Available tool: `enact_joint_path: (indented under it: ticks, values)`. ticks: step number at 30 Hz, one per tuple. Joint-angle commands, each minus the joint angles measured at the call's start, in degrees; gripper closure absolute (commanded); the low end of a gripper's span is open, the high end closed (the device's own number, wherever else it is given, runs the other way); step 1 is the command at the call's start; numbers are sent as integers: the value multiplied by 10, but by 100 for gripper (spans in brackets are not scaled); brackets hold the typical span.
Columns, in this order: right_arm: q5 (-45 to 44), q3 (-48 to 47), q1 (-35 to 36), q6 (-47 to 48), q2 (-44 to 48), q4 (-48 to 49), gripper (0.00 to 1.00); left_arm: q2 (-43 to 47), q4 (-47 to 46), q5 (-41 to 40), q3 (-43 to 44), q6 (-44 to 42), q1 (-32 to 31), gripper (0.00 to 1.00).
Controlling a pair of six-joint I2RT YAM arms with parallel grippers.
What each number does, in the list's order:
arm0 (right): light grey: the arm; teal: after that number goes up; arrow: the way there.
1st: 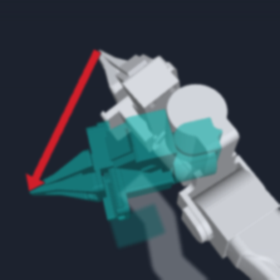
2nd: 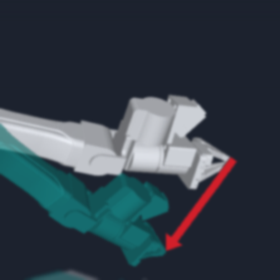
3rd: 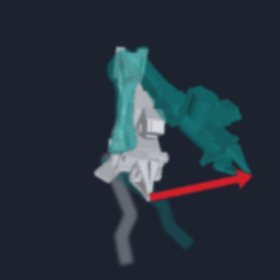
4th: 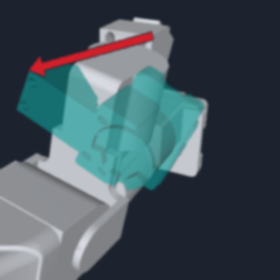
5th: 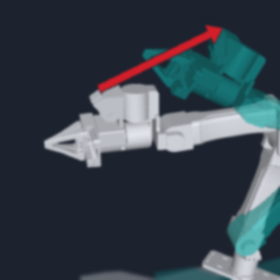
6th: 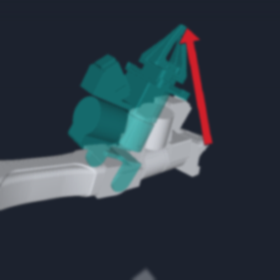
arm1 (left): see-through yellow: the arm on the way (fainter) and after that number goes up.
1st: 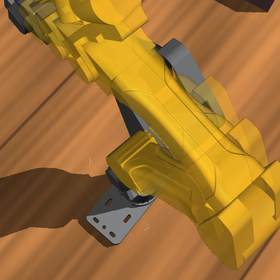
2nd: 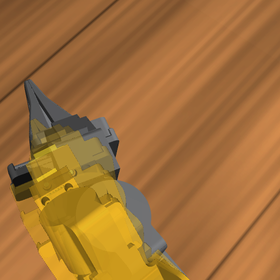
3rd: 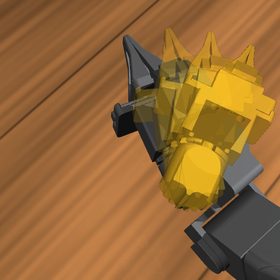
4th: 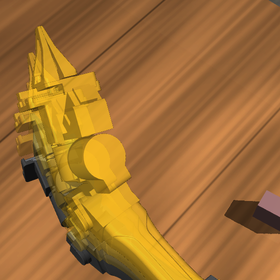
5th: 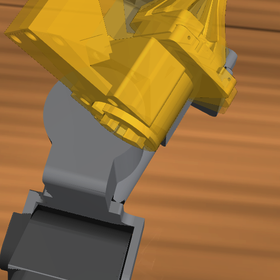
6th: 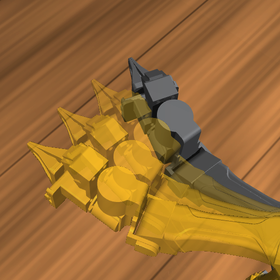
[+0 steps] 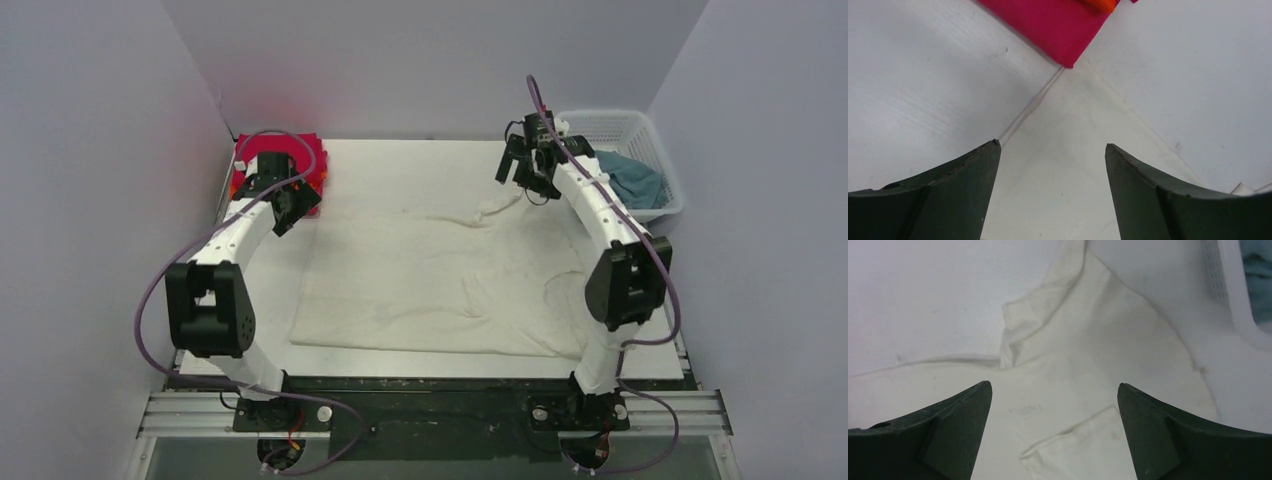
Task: Fold and stack the t-shirts
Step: Grab the side of the flattened tshirt furthest away from the robot with both arms
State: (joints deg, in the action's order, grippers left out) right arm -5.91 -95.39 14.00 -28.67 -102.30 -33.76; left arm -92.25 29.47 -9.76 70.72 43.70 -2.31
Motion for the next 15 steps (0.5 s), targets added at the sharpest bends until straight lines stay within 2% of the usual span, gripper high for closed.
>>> enact_joint_path:
  ticks: [1,4,7,10,15]
  values:
    - [-11,-152,-9,43,-143,-33,10,-98,-23,9,95,-63,3,14]
    - [4,-262,-12,63,-242,-35,13,-173,-29,30,155,-88,5,18]
    - [15,-323,-18,63,-293,-31,14,-224,-21,42,208,-115,5,26]
    - [30,-342,-25,48,-333,-19,16,-275,-8,53,260,-126,3,33]
    - [54,-348,-28,43,-368,-2,18,-327,1,44,295,-133,-4,36]
